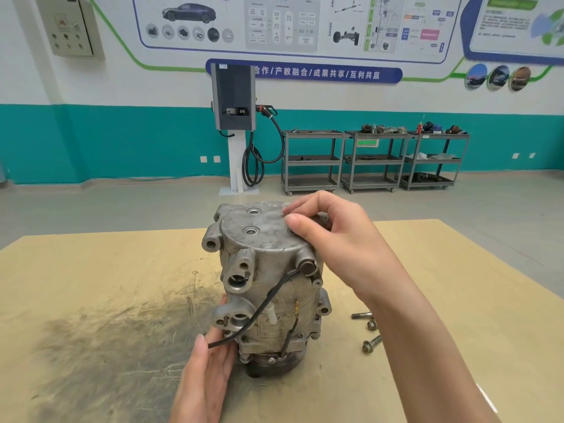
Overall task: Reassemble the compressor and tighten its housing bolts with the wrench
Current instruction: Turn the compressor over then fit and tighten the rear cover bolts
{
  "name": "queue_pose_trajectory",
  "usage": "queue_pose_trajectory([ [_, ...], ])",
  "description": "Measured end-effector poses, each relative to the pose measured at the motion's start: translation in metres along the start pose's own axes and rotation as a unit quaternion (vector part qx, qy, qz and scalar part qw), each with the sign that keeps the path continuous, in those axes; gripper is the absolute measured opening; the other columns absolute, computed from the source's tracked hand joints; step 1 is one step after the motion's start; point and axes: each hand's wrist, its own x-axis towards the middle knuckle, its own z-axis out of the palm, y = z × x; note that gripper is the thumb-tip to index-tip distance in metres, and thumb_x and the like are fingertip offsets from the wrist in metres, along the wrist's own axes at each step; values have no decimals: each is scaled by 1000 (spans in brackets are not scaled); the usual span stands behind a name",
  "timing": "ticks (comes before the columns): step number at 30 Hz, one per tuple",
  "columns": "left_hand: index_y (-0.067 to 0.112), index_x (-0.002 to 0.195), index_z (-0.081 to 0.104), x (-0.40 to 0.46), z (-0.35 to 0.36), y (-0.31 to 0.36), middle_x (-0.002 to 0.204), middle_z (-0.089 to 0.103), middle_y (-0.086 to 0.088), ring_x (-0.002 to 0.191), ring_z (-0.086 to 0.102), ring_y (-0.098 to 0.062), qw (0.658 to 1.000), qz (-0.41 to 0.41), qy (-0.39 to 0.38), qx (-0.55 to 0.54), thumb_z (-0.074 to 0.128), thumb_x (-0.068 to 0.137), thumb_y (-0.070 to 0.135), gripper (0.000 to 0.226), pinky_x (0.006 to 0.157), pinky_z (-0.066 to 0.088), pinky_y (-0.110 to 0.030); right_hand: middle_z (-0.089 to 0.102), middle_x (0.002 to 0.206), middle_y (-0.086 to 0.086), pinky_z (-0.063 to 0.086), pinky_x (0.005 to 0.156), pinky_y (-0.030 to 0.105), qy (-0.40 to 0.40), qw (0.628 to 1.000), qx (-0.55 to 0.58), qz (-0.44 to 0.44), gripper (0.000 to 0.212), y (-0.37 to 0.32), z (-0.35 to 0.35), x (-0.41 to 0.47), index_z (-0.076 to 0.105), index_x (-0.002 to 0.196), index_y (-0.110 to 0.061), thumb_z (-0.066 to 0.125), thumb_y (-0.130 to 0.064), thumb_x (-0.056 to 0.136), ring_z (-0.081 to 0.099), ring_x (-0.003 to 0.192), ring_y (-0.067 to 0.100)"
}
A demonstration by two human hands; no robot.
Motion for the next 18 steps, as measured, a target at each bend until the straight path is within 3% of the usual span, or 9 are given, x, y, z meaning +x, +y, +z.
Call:
queue_pose_trajectory([
  [4,7,131,54,1,0,1,128,68,-3,120,63,-12,1000,-2,1,-6,33,87,44,61,88,56,-22,69,98,-13,52,89,36,38,999,-31,-3,18,-2,3,0,64,81,-24,75,-38,80,63,98,7],
  [8,5,128,56,0,1,0,127,69,-4,117,65,-12,1000,0,13,-12,34,86,44,61,83,57,-21,65,118,-24,42,93,8,-83,995,-37,-34,23,-1,-18,-4,71,115,-29,59,-23,96,55,109,-15],
  [10,6,129,55,0,2,0,128,68,-3,118,64,-12,1000,1,17,-11,34,86,44,61,86,57,-22,68,117,-19,44,94,11,-86,996,-5,-26,22,1,-18,-4,74,108,-25,59,-15,96,57,109,-11],
  [13,11,132,54,-1,2,1,130,67,-2,121,62,-12,1000,3,14,-5,36,85,46,62,93,53,-23,73,102,-12,51,85,23,-20,997,65,21,3,-1,-5,-2,73,82,-20,73,-18,85,67,95,1],
  [15,9,134,53,0,2,1,132,66,-2,123,61,-13,1000,2,15,-3,36,85,46,64,100,47,-24,72,93,-13,54,82,31,43,999,14,18,18,1,3,0,65,72,-21,80,-30,77,67,88,4],
  [18,9,135,52,0,2,1,133,65,-4,124,60,-13,1000,4,14,5,34,86,45,64,102,45,-26,72,91,-16,54,80,26,43,999,-6,6,13,1,2,0,70,82,-28,75,-41,80,66,87,-1],
])
